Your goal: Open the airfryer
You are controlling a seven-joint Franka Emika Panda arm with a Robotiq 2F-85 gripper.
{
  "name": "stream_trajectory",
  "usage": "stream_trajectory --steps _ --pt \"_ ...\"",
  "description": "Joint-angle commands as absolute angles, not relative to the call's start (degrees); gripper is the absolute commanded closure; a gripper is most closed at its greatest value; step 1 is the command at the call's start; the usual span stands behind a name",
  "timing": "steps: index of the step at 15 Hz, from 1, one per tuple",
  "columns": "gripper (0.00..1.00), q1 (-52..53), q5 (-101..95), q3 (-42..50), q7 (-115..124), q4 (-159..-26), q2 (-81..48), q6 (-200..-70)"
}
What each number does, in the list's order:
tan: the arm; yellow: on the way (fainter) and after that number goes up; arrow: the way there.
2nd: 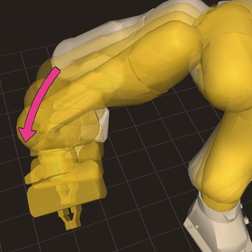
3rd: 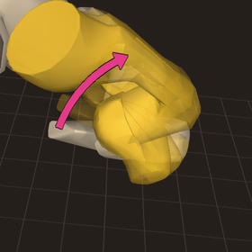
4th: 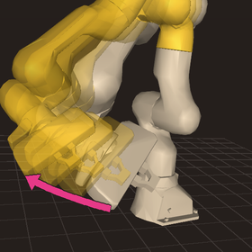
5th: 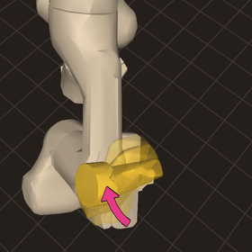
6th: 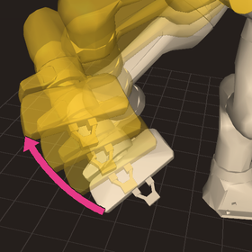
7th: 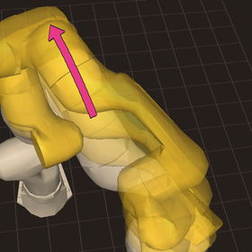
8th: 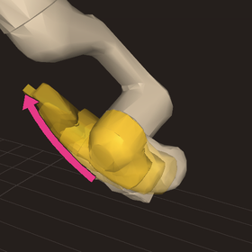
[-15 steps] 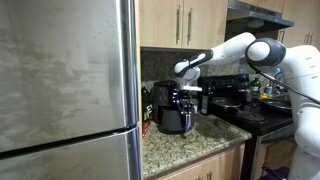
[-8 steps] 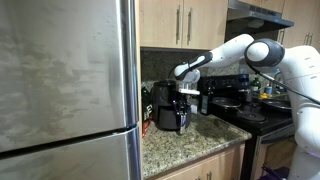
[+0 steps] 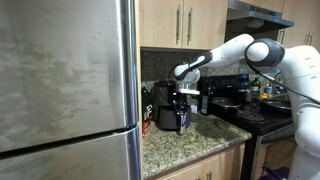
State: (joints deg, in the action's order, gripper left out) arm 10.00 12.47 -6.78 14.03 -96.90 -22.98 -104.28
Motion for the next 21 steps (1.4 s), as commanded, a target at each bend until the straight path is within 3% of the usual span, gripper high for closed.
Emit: stream_trajectory --steps 1,8,21 --pt "0.90 10.77 9.27 -6.08 16.14 -96.11 -23.04 -101.47" --pt "0.90 11.47 2.32 -6.04 16.10 -94.39 -23.70 -94.39" --pt "0.90 11.07 5.63 -6.24 15.70 -87.55 -28.13 -69.74"
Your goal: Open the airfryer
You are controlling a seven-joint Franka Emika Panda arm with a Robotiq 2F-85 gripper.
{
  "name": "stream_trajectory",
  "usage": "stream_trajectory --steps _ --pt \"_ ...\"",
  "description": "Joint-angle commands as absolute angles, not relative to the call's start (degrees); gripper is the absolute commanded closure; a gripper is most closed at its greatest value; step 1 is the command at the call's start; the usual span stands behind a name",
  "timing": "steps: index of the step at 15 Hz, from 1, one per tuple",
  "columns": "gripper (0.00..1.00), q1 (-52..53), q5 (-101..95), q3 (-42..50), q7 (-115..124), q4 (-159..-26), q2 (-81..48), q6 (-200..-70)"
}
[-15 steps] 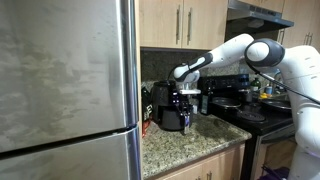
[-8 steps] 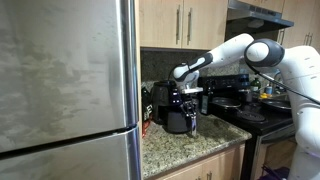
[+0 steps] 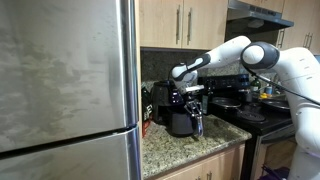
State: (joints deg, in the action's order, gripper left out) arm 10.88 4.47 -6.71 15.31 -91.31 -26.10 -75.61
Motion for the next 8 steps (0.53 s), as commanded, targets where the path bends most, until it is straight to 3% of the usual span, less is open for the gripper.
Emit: stream_trajectory --steps 1,8 --pt "0.90 11.08 5.95 -6.17 15.98 -87.13 -28.49 -68.78" --pt "0.90 11.56 5.25 -5.65 16.45 -85.44 -29.46 -68.99"
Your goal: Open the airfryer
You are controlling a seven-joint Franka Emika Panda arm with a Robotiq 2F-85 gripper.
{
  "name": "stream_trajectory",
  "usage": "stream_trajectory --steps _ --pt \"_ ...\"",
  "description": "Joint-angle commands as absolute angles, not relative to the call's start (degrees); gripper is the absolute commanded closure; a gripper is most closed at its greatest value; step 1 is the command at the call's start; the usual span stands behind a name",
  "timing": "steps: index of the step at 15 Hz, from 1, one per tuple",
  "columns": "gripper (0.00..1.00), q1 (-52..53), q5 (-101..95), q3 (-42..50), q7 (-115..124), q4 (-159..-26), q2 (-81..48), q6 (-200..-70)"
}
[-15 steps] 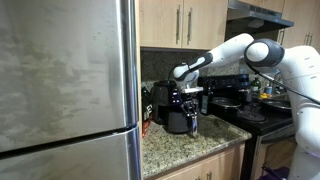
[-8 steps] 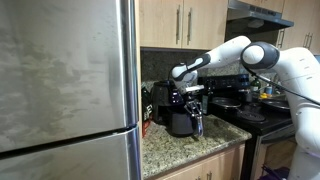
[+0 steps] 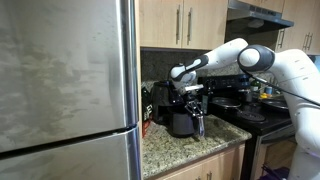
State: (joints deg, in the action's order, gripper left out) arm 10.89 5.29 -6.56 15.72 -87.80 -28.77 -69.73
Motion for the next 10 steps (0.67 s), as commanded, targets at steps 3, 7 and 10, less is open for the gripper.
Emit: stream_trajectory --steps 3,7,10 --pt "0.90 11.48 5.17 -5.76 15.63 -85.55 -29.30 -72.27" --pt "0.90 10.92 8.40 -5.88 16.97 -85.64 -29.54 -71.50" --pt "0.33 11.15 9.64 -5.42 18.82 -85.19 -29.72 -68.77"
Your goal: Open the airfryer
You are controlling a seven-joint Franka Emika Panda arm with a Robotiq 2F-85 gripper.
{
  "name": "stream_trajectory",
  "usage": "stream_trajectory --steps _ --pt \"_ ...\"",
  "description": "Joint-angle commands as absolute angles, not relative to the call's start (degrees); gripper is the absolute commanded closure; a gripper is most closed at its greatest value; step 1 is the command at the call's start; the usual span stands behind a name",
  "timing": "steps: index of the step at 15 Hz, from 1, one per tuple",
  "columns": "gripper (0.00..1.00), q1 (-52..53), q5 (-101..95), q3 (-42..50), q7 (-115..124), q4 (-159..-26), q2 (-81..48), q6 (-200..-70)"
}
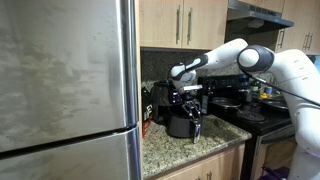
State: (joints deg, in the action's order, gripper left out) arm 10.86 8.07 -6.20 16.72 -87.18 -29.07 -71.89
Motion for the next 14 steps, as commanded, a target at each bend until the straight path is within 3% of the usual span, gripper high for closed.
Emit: stream_trajectory --steps 1,5,14 --pt "0.27 11.30 9.49 -5.29 19.36 -85.03 -29.68 -68.62" --pt "0.01 11.99 7.12 -4.68 21.92 -84.68 -29.29 -69.77" --pt "0.00 11.34 13.53 -5.15 19.64 -85.17 -29.16 -70.32"
